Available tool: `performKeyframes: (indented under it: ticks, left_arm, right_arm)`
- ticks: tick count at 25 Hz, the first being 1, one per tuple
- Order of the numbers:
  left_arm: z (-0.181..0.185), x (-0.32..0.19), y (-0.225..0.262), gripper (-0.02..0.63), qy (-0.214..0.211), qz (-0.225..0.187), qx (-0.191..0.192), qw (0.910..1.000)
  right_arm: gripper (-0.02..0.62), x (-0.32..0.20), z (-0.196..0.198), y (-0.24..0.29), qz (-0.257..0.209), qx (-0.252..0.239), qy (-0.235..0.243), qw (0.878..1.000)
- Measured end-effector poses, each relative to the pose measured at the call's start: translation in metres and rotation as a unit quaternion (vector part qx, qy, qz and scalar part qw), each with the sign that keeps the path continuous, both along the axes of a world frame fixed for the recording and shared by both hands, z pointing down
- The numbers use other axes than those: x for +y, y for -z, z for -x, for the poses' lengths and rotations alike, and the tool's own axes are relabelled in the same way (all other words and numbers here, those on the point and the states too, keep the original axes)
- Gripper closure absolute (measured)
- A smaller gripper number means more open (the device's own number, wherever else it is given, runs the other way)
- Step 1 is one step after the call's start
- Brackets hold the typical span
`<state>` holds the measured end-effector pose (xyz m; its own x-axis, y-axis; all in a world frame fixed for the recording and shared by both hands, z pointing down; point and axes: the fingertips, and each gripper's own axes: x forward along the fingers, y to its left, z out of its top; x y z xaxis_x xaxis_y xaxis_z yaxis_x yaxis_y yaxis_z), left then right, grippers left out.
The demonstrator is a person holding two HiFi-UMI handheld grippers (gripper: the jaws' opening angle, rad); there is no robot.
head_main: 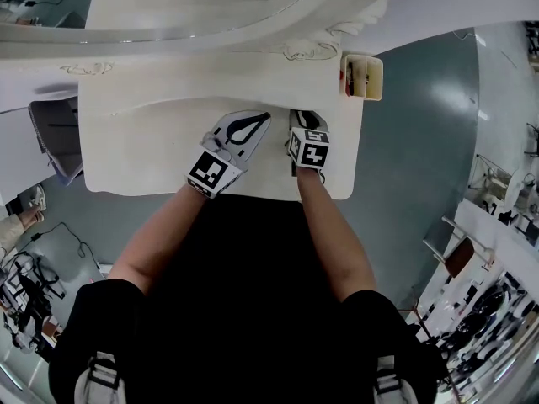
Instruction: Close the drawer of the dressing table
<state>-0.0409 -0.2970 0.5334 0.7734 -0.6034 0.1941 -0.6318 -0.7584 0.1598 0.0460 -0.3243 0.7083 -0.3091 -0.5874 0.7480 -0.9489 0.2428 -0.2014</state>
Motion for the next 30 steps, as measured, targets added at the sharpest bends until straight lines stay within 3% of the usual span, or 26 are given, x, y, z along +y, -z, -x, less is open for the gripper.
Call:
performKeyframes:
  ticks: [17, 23, 30]
  left_arm:
    - [0.003, 0.021, 0.014, 0.612, 0.011, 0.001, -0.021, 0.9997]
    - [0.001, 0.043, 0.026, 0.612, 0.003, -0.004, -0.025, 0.9997]
    - [0.001, 0.066, 0.059, 0.612, -0.013, -0.002, -0.013, 0.9998]
  right_arm:
    - [0.482, 0.035, -0.012, 0.033, -0.042, -0.021, 0.022, 0.999]
    - [0.491, 0.057, -0.009, 0.074, -0.096, -0.053, 0.042, 0.993]
    - [0.509, 0.079, 0.006, 0.167, -0.206, -0.097, 0.094, 0.969]
